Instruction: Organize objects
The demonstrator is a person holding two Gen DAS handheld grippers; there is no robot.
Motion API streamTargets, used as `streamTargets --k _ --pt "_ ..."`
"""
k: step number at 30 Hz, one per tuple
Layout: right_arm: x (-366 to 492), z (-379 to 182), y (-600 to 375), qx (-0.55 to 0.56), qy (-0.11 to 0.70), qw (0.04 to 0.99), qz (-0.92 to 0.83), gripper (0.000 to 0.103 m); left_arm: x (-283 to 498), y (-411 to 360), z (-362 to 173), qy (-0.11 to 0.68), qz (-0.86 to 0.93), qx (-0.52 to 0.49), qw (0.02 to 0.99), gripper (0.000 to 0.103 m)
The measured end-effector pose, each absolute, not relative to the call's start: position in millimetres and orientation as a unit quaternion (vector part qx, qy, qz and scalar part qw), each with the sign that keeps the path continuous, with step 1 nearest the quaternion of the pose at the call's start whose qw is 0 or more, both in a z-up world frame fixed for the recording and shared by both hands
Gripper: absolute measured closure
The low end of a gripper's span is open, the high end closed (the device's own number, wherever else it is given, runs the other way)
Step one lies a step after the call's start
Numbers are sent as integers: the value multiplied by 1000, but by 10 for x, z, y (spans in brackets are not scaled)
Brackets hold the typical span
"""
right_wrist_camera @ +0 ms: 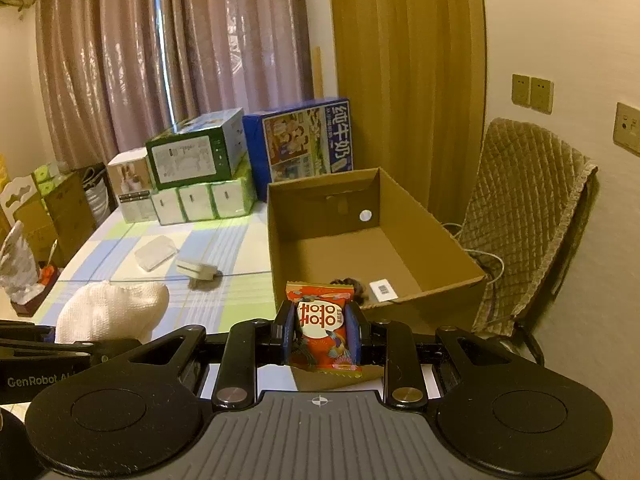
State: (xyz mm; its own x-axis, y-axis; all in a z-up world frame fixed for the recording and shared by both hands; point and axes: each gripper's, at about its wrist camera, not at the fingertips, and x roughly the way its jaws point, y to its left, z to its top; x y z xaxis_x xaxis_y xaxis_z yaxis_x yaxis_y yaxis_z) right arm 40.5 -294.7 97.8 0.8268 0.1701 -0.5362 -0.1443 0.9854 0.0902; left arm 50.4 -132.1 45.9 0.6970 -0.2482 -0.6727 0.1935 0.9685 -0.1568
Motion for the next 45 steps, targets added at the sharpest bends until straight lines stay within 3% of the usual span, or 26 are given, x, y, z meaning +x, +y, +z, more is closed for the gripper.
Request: streamTargets --k 45 --pt "556 1011 -3385 28 279 959 51 79 726 -1794 527 369 -159 -29 915 69"
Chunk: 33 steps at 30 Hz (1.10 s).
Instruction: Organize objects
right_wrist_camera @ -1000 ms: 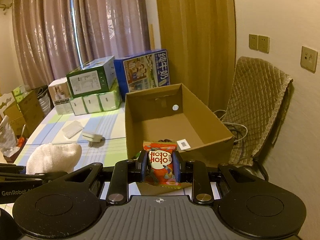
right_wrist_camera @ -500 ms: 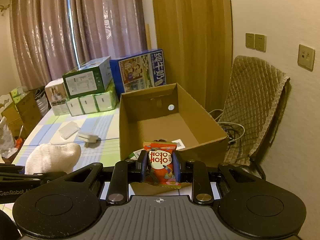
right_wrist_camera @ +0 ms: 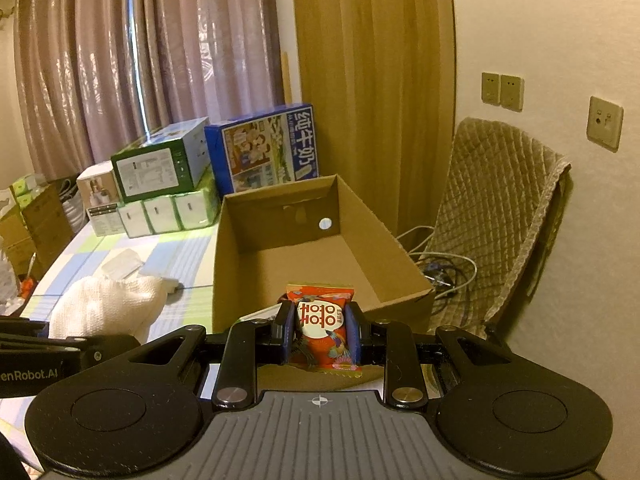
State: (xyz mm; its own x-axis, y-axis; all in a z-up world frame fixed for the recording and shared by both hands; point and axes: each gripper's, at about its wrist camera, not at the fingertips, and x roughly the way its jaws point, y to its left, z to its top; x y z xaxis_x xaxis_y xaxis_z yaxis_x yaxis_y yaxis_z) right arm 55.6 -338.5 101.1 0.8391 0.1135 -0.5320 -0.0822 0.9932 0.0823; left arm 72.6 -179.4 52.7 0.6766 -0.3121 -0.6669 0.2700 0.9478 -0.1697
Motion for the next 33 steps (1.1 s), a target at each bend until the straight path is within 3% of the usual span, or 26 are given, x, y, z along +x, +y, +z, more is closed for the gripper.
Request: streamTargets --k 33 --pt "905 1032 -3647 16 280 958 52 79 1144 -2218 556 370 -185 -15 910 69"
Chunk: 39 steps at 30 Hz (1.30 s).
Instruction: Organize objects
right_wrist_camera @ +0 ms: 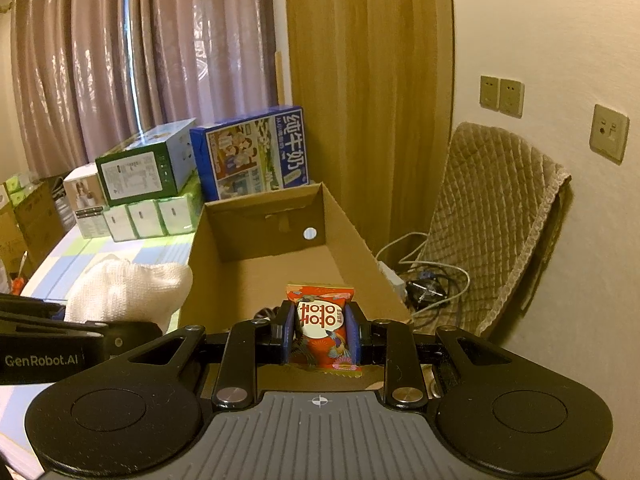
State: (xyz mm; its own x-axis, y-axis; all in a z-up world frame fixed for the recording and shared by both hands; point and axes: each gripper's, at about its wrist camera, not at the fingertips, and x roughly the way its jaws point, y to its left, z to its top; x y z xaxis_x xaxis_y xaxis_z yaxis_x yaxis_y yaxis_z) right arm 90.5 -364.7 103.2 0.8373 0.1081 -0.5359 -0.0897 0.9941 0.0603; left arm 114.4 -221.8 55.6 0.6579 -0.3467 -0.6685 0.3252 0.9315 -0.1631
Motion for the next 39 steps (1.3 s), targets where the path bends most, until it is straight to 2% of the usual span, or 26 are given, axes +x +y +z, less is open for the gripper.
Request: streamTargets --k 39 --pt "2136 979 -3688 20 301 949 90 79 2302 -2427 441 374 -180 -11 910 68"
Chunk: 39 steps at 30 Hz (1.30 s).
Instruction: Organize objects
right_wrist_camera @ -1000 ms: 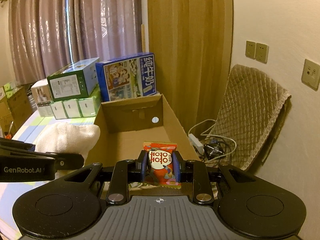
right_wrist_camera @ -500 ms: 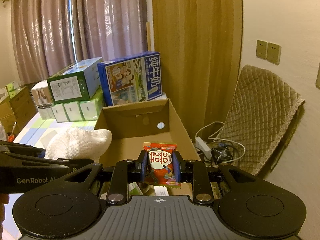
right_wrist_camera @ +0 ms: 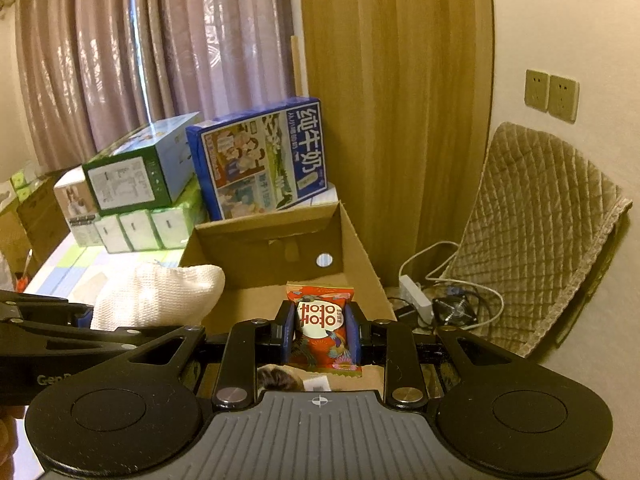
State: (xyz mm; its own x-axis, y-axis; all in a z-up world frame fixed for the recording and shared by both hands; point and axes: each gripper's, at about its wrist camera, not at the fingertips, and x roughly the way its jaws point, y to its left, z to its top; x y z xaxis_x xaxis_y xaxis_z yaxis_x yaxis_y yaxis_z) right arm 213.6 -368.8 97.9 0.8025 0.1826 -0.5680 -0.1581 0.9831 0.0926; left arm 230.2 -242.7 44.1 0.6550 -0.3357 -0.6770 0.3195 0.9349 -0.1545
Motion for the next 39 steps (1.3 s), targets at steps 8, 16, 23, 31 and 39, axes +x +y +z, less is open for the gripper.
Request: streamTargets --k 8,16,23,31,39 --pt "2330 983 -3733 22 302 949 84 79 2659 -2461 369 379 -177 -7 908 65" --pt "2360 873 -3772 41 321 942 87 79 2739 -2336 377 373 -164 -13 913 44" --pt "2480 846 -3692 66 332 934 114 79 2554 -2040 414 362 -137 -29 922 39" --pt "2600 959 -3630 91 307 939 127 61 2297 -1796 393 357 -112 -8 927 37" --pt "2197 1002 -3712 112 307 939 112 51 1964 -1496 414 358 -99 -41 927 31"
